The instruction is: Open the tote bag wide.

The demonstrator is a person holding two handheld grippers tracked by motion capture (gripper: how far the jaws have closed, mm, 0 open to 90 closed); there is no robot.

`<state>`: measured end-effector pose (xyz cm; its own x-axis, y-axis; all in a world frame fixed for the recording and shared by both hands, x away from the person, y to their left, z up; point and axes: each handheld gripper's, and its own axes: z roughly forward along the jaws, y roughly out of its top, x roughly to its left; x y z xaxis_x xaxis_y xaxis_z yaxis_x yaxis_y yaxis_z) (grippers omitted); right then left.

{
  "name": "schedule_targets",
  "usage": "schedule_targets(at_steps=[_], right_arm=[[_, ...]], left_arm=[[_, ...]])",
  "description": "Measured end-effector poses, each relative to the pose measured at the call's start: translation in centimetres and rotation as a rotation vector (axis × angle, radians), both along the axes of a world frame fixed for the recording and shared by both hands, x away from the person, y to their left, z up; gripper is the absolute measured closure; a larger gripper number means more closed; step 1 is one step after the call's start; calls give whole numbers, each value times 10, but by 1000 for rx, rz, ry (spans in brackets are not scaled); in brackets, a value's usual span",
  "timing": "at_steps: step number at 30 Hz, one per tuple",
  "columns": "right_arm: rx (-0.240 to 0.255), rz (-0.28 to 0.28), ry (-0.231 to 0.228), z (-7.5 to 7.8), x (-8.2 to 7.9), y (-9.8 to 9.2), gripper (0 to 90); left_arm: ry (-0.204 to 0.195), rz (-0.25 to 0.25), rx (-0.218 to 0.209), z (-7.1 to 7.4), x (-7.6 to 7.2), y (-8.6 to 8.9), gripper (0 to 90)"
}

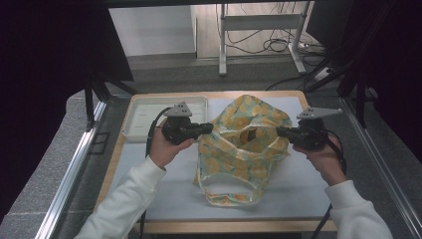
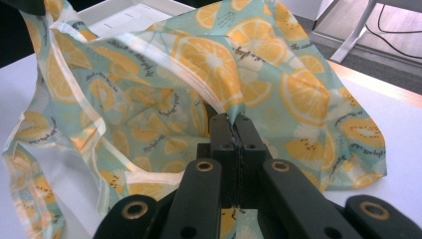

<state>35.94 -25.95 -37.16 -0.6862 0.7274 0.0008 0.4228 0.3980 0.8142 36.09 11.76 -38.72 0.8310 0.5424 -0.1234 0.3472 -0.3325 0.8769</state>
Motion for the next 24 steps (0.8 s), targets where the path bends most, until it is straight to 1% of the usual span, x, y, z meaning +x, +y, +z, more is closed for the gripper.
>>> schedule_targets(at_steps=[6,12,15,19,21,24], right_arm=[[-12,-5,13,-1,7,0,886],[-21,-11,11,3,14,1,886],[-20,-12,3,7,18,2,886],[-7,-18,-17,15,23,2,886],[-1,-21,-25,19,27,2,886],[0,-26,-38,23,35,4,886]], left_arm=[[8,8,7,-2,4,1,878],[12,22,19,-2,11,1,878],[13,31,20,0,15,1,878],[-7,48,34,3,21,1,878],[-5,50,26,4,24,1,878],[-16,56,16,8,27,-1,878]])
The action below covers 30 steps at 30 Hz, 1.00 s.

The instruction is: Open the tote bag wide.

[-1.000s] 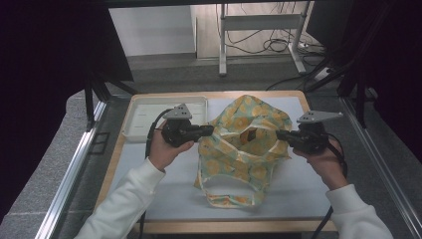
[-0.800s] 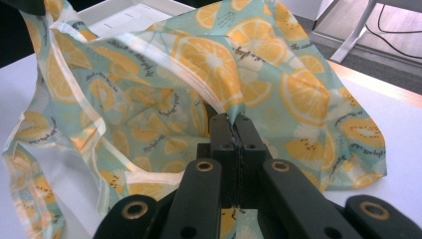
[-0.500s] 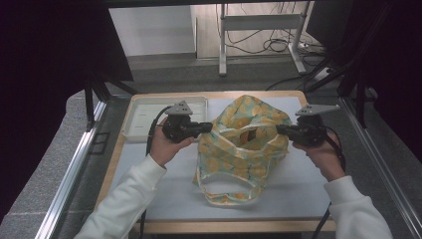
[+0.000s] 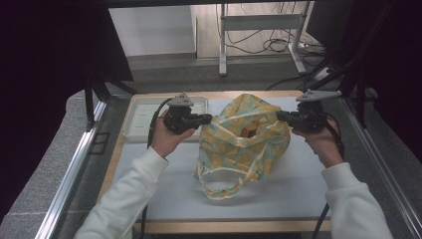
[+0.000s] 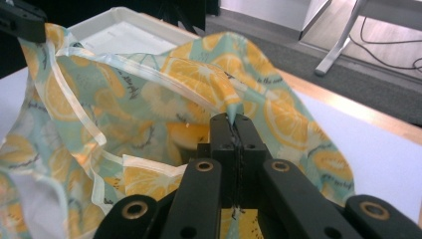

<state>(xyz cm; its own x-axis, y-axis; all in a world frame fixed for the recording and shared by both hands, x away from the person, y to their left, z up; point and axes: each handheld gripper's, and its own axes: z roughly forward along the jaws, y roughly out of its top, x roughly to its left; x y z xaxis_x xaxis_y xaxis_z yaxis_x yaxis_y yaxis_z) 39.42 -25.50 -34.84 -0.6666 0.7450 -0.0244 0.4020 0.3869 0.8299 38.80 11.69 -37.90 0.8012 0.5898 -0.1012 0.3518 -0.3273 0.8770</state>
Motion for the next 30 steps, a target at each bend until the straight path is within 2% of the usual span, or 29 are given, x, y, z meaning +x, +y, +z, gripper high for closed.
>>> schedule_targets(at_steps=[5,9,14,22,25,30], right_arm=[[5,-16,-10,6,14,3,886],[28,-33,-20,12,26,0,886],[48,-55,-23,15,41,0,886],[52,-95,-2,9,68,1,887],[43,-113,0,4,77,2,888],[59,-148,4,-3,88,2,888]], left_arm=[[-36,25,-11,9,8,-1,878],[-41,47,-30,16,16,2,879],[-70,77,-3,21,24,-2,879],[-71,110,4,18,40,-6,879],[-81,119,16,18,44,-9,880],[-93,137,45,17,50,-15,881]])
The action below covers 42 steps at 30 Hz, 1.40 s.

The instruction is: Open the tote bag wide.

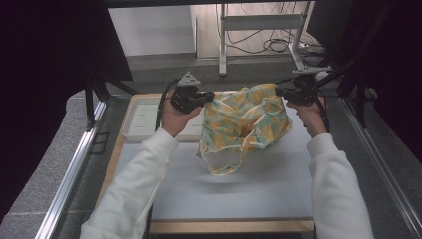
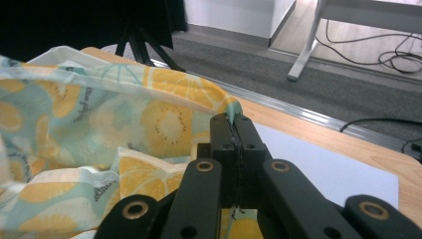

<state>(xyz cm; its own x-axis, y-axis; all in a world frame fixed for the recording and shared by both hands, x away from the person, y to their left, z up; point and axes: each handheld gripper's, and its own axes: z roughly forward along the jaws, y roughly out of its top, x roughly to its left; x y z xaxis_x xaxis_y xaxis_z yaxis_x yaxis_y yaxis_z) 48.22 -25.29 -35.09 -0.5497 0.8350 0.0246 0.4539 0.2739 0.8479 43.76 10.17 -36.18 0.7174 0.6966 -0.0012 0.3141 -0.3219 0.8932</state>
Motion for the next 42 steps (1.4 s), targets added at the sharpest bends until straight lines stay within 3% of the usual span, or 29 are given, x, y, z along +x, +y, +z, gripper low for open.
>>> schedule_targets(at_steps=[8,12,18,29,36,42], right_arm=[[-6,-44,30,-13,15,1,888],[-23,-59,54,-20,22,1,888],[-58,-82,108,-39,33,3,888],[-70,-76,195,-78,39,3,888],[-102,-78,230,-91,42,8,887],[-98,-73,257,-105,40,8,888]], left_arm=[[29,33,6,-7,14,-5,882],[67,50,0,-15,23,-8,882],[115,62,27,-29,34,-13,882],[162,58,62,-53,35,-16,882],[197,64,102,-65,38,-18,881],[210,53,117,-76,34,-19,880]])
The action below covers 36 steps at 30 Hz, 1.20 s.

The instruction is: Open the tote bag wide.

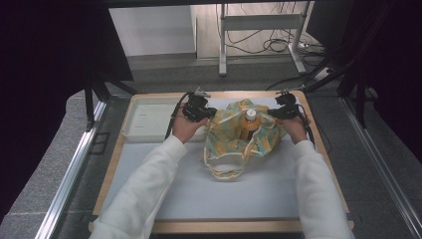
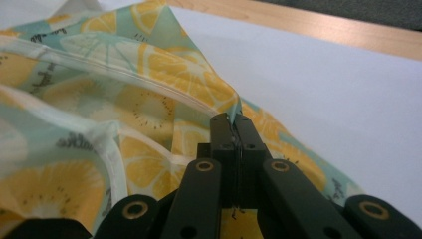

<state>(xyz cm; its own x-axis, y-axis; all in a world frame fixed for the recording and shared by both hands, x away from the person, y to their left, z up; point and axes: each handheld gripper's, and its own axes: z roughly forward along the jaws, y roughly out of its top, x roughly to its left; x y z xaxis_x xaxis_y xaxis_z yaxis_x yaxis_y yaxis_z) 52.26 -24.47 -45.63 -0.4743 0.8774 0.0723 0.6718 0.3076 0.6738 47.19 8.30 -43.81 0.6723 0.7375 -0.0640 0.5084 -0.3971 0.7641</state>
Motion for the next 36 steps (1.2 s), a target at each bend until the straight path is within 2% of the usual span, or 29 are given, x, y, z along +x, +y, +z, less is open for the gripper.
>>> schedule_targets(at_steps=[11,14,15,18,24,25,28,30,31,32,35,36], right_arm=[[11,7,42,-19,-5,-6,887],[4,6,55,-23,-6,-9,887],[0,5,59,-25,-6,-10,887],[-3,0,73,-29,-6,-11,887],[-19,1,93,-38,-5,-12,886],[-16,-1,96,-39,-5,-12,887],[-18,0,101,-41,-5,-13,884],[-12,4,96,-40,-6,-13,845],[1,12,84,-38,-7,-14,795],[11,11,65,-35,-9,-15,766],[21,6,20,-25,-14,-18,724],[25,-1,5,-21,-16,-21,684]], left_arm=[[33,-12,18,-16,-1,-6,878],[39,-25,39,-20,-1,-9,878],[40,-17,27,-22,-1,-12,877],[47,-30,54,-24,0,-14,877],[57,-28,57,-28,0,-21,875],[58,-38,76,-28,1,-21,875],[57,-39,79,-28,0,-22,867],[42,-25,68,-27,-1,-22,844],[30,-26,80,-25,-1,-19,818],[16,-17,73,-22,-2,-17,787],[-17,-5,14,-11,-6,-9,667],[-25,-5,2,-8,-7,-7,612]])
